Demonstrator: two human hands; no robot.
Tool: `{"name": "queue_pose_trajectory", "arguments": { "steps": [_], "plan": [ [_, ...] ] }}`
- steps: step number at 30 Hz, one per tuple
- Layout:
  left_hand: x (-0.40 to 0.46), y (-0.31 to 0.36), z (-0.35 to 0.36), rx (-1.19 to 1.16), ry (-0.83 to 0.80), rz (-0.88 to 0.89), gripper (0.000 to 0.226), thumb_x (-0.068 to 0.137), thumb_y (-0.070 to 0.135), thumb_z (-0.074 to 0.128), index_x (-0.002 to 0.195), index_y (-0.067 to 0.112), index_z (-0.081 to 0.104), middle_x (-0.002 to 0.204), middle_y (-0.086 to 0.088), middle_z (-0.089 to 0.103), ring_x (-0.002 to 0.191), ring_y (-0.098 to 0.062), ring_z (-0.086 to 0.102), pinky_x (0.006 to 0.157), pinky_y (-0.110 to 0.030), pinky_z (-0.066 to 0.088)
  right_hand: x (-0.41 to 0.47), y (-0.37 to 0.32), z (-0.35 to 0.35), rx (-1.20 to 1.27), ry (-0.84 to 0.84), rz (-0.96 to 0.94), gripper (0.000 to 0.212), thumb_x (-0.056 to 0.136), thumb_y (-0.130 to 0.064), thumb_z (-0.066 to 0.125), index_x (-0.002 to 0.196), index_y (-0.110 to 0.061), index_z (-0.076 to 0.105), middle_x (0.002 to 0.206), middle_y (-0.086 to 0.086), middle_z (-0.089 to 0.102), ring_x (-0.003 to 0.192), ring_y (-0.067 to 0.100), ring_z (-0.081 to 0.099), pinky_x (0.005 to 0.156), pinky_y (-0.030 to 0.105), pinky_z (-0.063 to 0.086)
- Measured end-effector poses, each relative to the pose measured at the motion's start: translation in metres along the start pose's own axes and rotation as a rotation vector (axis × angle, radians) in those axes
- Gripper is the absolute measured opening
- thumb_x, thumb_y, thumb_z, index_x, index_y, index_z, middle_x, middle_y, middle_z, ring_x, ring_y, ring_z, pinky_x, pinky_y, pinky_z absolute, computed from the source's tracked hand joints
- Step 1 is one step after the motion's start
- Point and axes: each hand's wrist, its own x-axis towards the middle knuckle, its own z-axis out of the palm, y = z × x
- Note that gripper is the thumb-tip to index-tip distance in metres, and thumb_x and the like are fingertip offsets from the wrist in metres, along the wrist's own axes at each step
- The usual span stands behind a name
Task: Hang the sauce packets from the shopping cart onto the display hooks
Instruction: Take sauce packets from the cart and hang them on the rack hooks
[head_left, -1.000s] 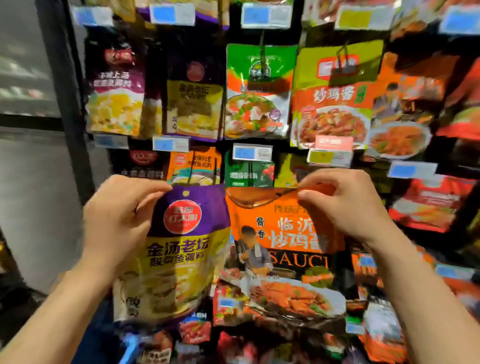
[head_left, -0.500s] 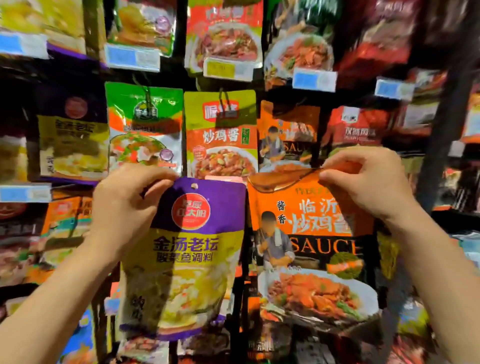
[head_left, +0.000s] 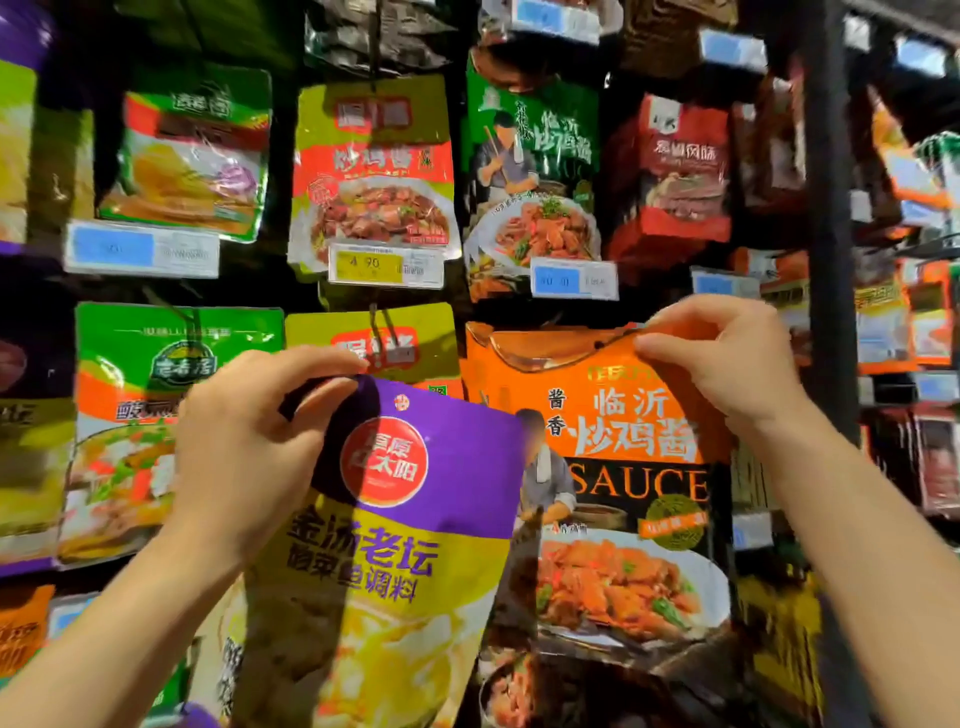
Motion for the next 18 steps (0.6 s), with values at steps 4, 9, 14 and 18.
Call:
{"name": "queue_pose_trajectory", "arguments": {
  "steps": [4, 9, 14, 18],
  "plan": [
    [0.011, -0.005, 0.015, -0.026, 0.004, 0.028, 0.019, 0.08, 0.021, 0.06, 0.094, 0.02, 0.072, 0.088, 0.004, 0.069, 0.081, -0.023, 0.065, 0.068, -0.039, 0.052, 0.014, 0.007, 0.018, 0.113, 0.007, 0.064, 0.021, 0.069, -0.01, 0.079, 0.067, -0.027, 0.067, 0.072, -0.008, 0.065, 0.068, 0.002, 0.059, 0.067, 0.02, 0.047],
    [0.013, -0.005, 0.03, -0.066, -0.017, 0.001, 0.014, 0.08, 0.019, 0.065, 0.092, 0.024, 0.071, 0.088, 0.007, 0.07, 0.083, -0.016, 0.065, 0.072, -0.034, 0.052, 0.033, 0.025, 0.046, 0.322, -0.006, 0.244, 0.019, 0.07, -0.003, 0.077, 0.07, -0.019, 0.066, 0.07, -0.001, 0.063, 0.06, 0.006, 0.059, 0.06, 0.019, 0.05],
    [0.016, 0.005, 0.039, -0.009, -0.033, -0.019, 0.024, 0.079, 0.007, 0.07, 0.087, 0.03, 0.068, 0.078, 0.03, 0.063, 0.075, 0.017, 0.056, 0.063, 0.0, 0.039, 0.051, 0.051, 0.067, 0.429, -0.031, 0.359, 0.016, 0.072, -0.001, 0.074, 0.072, -0.014, 0.066, 0.072, 0.005, 0.063, 0.065, 0.018, 0.06, 0.065, 0.03, 0.051],
    [0.023, 0.01, 0.054, 0.056, -0.022, -0.025, 0.022, 0.079, 0.012, 0.072, 0.087, 0.032, 0.07, 0.083, 0.051, 0.053, 0.075, 0.013, 0.056, 0.065, -0.003, 0.04, 0.062, 0.072, 0.07, 0.552, -0.037, 0.41, 0.015, 0.072, 0.002, 0.072, 0.074, -0.011, 0.066, 0.075, 0.008, 0.064, 0.066, 0.02, 0.061, 0.063, 0.03, 0.053]
  ]
}}
